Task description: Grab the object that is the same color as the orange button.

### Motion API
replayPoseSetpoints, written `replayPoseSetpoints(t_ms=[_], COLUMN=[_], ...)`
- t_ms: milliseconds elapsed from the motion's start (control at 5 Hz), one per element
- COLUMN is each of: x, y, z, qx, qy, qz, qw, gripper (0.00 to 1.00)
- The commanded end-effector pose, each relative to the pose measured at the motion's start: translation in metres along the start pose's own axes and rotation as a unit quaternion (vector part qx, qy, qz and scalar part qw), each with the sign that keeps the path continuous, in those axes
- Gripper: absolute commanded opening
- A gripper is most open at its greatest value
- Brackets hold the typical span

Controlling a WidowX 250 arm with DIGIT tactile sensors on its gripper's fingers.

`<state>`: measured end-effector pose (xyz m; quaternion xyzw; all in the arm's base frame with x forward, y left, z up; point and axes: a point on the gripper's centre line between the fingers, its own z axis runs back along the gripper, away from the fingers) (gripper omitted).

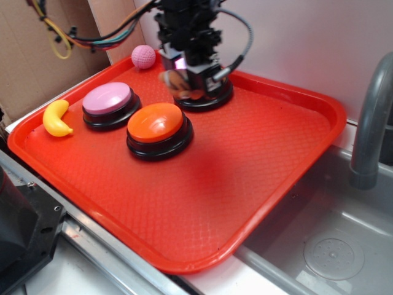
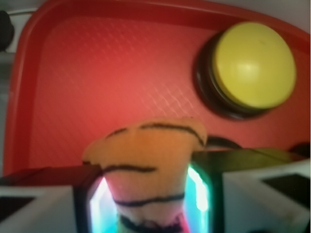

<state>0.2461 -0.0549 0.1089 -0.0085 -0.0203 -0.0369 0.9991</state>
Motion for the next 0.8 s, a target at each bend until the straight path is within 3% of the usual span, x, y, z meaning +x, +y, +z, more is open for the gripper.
replayPoseSetpoints(t_ms=[0, 200, 600], x=[-0.05, -0.065, -0.067], y=[0.026, 0.034, 0.041], z=[0.041, 0.045, 0.042], qx=[-0.019, -0.017, -0.01], qy=[-0.034, -0.023, -0.034], qz=[0.07, 0.083, 0.113], qw=[0.997, 0.996, 0.993], gripper=[0.0, 0.0, 0.0])
